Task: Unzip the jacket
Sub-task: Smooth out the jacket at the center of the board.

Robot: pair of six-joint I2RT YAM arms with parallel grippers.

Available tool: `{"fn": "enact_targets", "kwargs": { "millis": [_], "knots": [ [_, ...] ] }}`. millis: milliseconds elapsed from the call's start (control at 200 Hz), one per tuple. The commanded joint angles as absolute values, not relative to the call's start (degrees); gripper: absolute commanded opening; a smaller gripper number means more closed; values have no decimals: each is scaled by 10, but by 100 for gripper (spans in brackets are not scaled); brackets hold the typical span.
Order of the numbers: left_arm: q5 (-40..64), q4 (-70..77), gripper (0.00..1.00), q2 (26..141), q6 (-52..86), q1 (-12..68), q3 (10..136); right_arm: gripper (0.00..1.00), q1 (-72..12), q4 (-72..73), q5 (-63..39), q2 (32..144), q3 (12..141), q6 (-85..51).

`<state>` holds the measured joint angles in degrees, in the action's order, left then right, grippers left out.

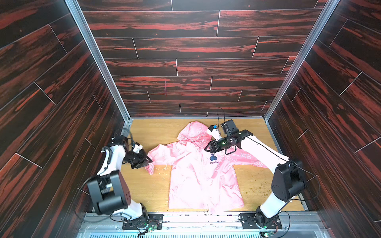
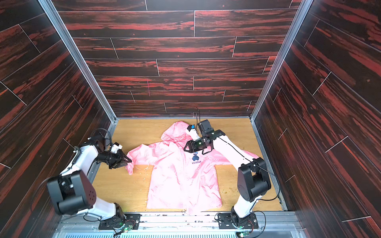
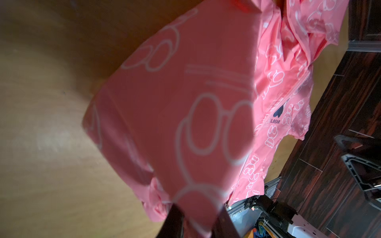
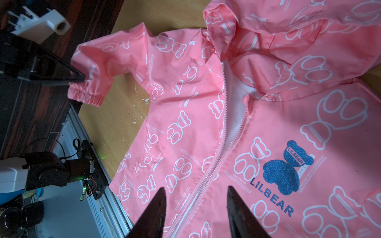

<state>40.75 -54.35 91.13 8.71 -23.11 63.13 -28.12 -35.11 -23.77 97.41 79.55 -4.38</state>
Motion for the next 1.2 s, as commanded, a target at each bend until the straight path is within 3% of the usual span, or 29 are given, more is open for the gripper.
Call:
{"fn": "enact_targets", "kwargs": {
  "millis": [0,20,30,50,155,276,451,641,726,832,887,1192],
  "knots": [
    [414,-437,59,960,170,-278,629,49,-280,-355,-242,993,790,-35],
    [380,-442,86,964,169,-280,641,49,-280,-355,-240,994,787,-34],
    [364,-446,95,965,168,-280,647,49,-280,-356,-239,993,786,-34],
    [331,-452,99,964,164,-280,658,49,-280,-356,-237,993,784,-33],
    [176,-454,100,913,162,-281,693,50,-280,-356,-224,990,775,-30],
    [43,-399,100,779,151,-280,686,50,-280,-352,-219,989,770,-31],
    [3,-247,100,599,196,-280,601,48,-280,-334,-213,996,768,-44],
    [158,-443,100,626,112,-259,664,43,-280,-325,-212,990,771,-61],
    [116,-470,91,607,87,-177,641,43,-280,-328,-204,982,767,-63],
    [111,-481,58,590,137,-114,590,41,-280,-330,-188,977,760,-67],
    [106,-493,48,585,171,-82,565,40,-280,-331,-185,975,758,-70],
    [34,-368,45,615,376,106,429,39,-280,-331,-195,975,758,-79]
  ]
}}
